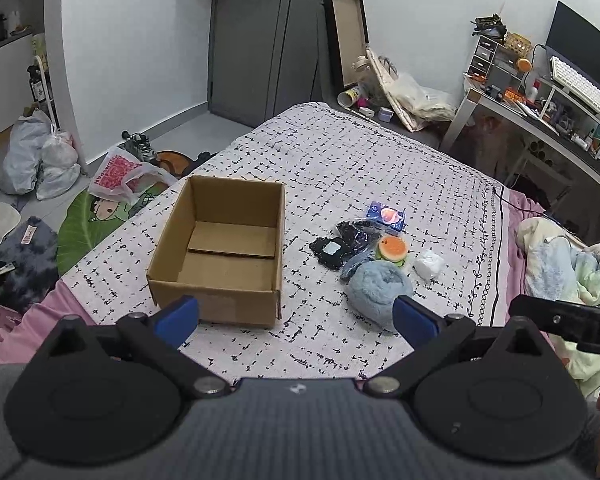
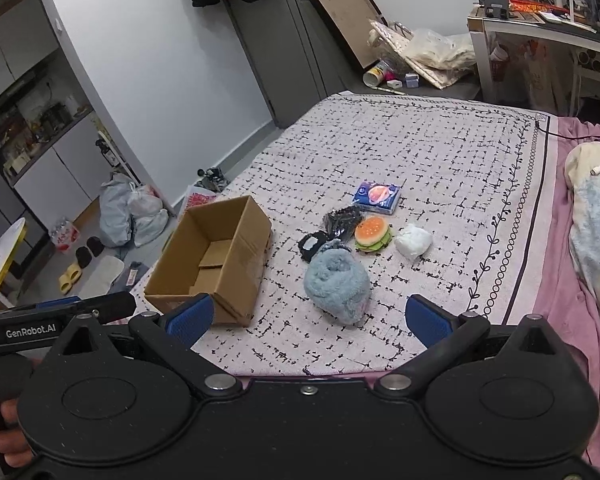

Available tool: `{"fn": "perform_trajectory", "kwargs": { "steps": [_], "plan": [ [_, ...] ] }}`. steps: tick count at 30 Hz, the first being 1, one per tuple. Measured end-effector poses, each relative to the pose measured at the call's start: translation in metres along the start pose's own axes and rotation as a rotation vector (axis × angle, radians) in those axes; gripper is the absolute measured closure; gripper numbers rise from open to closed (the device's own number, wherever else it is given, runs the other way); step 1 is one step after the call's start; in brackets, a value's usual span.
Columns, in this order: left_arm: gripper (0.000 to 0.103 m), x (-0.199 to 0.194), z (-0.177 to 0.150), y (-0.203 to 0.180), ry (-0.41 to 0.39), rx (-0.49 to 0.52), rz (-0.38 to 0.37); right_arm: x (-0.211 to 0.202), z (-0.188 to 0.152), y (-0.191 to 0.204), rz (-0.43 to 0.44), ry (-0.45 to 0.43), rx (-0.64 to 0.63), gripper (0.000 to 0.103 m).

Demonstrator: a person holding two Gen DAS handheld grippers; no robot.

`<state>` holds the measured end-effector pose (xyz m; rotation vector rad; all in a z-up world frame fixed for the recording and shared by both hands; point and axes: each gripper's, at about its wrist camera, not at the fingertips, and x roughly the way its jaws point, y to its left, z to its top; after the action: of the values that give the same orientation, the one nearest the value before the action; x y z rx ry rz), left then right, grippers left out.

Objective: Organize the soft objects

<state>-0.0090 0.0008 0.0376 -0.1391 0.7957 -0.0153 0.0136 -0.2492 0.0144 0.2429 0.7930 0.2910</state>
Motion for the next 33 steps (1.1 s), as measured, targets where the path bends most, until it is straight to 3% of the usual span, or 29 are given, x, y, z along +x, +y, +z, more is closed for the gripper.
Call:
{"fn": "perform_trajectory", "kwargs": {
  "steps": [19, 28, 31, 33],
  "plan": [
    [0.001, 0.045, 0.010, -0.013, 0.044, 0.011, -0.051, 0.030, 0.013, -0.013, -0.019, 0.020, 0.063, 0.000],
    [0.005, 0.084, 0.017, -0.022, 0.084, 0.000, -0.085, 0.060, 0.021, -0.031, -0.021, 0.041, 0.127, 0.001],
    [0.009, 0.099, 0.019, -0.026, 0.100, -0.001, -0.102, 0.072, 0.020, -0.040, -0.025, 0.044, 0.160, 0.002],
    [0.010, 0.110, 0.020, -0.027, 0.117, -0.004, -0.115, 0.082, 0.019, -0.047, -0.020, 0.052, 0.191, 0.009]
  ]
}}
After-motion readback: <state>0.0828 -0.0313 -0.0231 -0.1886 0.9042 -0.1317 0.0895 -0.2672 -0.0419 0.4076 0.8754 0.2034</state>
